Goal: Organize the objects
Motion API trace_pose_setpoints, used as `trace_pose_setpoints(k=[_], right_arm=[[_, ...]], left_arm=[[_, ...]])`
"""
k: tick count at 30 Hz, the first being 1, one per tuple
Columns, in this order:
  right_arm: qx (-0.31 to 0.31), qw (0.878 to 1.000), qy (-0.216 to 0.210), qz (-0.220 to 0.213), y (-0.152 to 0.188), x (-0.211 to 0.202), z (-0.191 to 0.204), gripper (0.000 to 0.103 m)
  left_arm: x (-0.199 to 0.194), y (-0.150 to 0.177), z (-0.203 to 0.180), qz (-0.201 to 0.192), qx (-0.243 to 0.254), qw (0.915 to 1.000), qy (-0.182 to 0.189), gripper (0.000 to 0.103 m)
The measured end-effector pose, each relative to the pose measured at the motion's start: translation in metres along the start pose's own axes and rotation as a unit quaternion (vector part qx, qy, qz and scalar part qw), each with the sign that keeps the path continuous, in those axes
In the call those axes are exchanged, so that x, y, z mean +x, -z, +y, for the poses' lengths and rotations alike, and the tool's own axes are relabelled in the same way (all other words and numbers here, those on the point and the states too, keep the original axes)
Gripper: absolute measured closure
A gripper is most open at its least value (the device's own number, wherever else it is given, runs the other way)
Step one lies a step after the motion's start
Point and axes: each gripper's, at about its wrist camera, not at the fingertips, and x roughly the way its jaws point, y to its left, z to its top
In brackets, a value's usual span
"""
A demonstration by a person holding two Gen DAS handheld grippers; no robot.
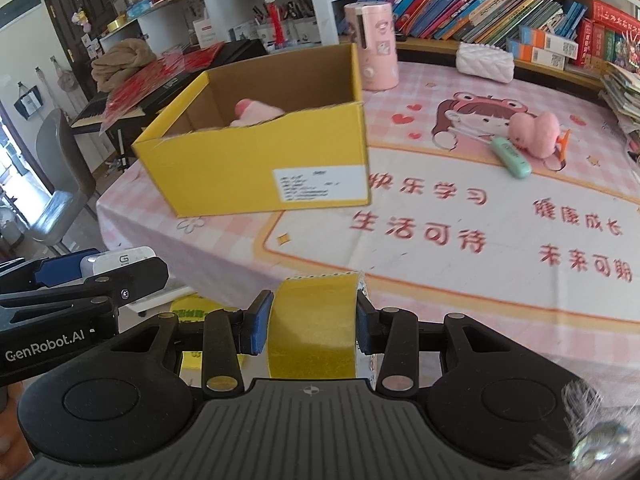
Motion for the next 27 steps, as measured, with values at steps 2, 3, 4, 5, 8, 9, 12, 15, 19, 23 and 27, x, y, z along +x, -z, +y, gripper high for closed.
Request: trace_pose_setpoints(k=[2,3,4,5,8,9,12,15,19,23,27], right_arm=[[-0.001,1.000,-0.002,0.000,0.001,0.000,0.006,0.064],[-0.002,1.000,-0.002,0.000,0.002,0.000,0.009,0.064],[-0.003,1.000,-0.003,0.000,0.002,0.000,0.012,0.064],[-0.005,1.000,-0.003,-0.001,0.002,0.000,0.015,0.064],[-0.010,1.000,-0.004,-0.002,0.001,0.001,0.022,0.064],[-0.012,1.000,-0.003,-0.002,0.001,0.001,0.025,0.064],[-0.017,1.000,-0.003,-0.003,-0.001,0.002,0.032,0.064],[-0.023,1.000,-0.002,-0.008,-0.005,0.000,0.036,0.064],[-0.024,1.000,-0.003,-0.019,-0.011,0.000,0.038,0.064],[-0.026,0.999,-0.001,-0.037,-0.026,-0.002,0.037,0.064],[-0.037,0.997,-0.002,-0.073,-0.050,-0.005,0.036,0.064]], left_arm=[[-0.003,0.001,0.005,-0.002,-0.001,1.0000,-0.001,0.033],[-0.004,0.002,0.008,-0.004,-0.001,1.0000,-0.001,0.033],[-0.005,0.002,0.010,-0.005,-0.002,1.0000,-0.002,0.033],[-0.006,0.002,0.013,-0.006,-0.003,1.0000,-0.002,0.033],[-0.008,0.003,0.020,-0.008,-0.008,0.9999,-0.002,0.033],[-0.009,0.003,0.023,-0.009,-0.010,0.9999,-0.002,0.033],[-0.011,0.002,0.029,-0.014,-0.015,0.9998,-0.004,0.033],[-0.012,-0.002,0.032,-0.020,-0.016,0.9997,-0.005,0.033],[-0.011,-0.008,0.032,-0.029,-0.010,0.9995,-0.004,0.033],[-0.008,-0.020,0.034,-0.040,-0.010,0.9992,-0.003,0.033],[-0.002,-0.038,0.033,-0.057,-0.009,0.9983,-0.004,0.033]])
